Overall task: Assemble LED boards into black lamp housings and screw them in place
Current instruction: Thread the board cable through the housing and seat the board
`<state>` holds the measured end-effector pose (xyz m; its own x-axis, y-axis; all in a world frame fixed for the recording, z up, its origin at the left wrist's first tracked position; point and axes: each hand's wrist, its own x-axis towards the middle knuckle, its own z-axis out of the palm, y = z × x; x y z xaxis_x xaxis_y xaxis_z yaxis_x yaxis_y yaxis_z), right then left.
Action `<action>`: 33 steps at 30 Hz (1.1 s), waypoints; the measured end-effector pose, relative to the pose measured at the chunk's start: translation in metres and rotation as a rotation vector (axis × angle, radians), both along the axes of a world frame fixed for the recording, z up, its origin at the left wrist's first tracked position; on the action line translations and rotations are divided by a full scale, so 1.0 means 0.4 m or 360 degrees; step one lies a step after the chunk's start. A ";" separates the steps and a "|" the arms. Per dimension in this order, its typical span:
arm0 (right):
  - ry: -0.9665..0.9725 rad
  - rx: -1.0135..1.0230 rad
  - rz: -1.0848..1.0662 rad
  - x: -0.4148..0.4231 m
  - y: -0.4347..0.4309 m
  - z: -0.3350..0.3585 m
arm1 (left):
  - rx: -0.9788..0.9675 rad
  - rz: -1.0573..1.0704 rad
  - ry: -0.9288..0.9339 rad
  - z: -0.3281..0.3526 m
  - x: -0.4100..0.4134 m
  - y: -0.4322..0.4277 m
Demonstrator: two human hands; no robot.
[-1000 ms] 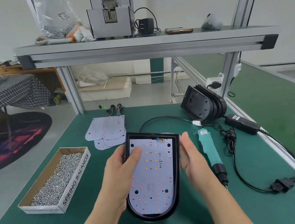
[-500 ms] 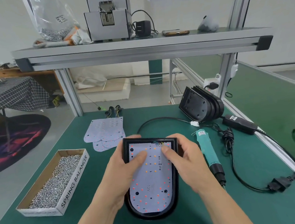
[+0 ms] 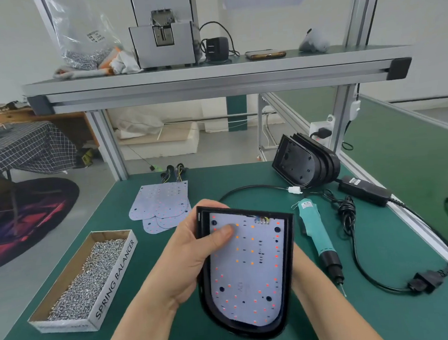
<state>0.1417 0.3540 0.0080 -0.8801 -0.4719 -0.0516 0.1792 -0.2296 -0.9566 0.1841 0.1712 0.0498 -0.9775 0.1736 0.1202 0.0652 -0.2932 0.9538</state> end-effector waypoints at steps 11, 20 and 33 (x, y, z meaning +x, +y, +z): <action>0.0614 0.0294 -0.0221 -0.014 0.055 0.048 | -0.0386 -0.0021 0.0220 -0.011 -0.033 -0.120; 0.1013 0.0822 -0.0112 0.034 -0.013 0.129 | -0.0844 0.0362 0.0081 0.019 -0.027 -0.168; 0.1450 0.1205 -0.0175 0.069 -0.112 0.141 | -0.1419 0.0094 0.0492 0.009 0.052 -0.095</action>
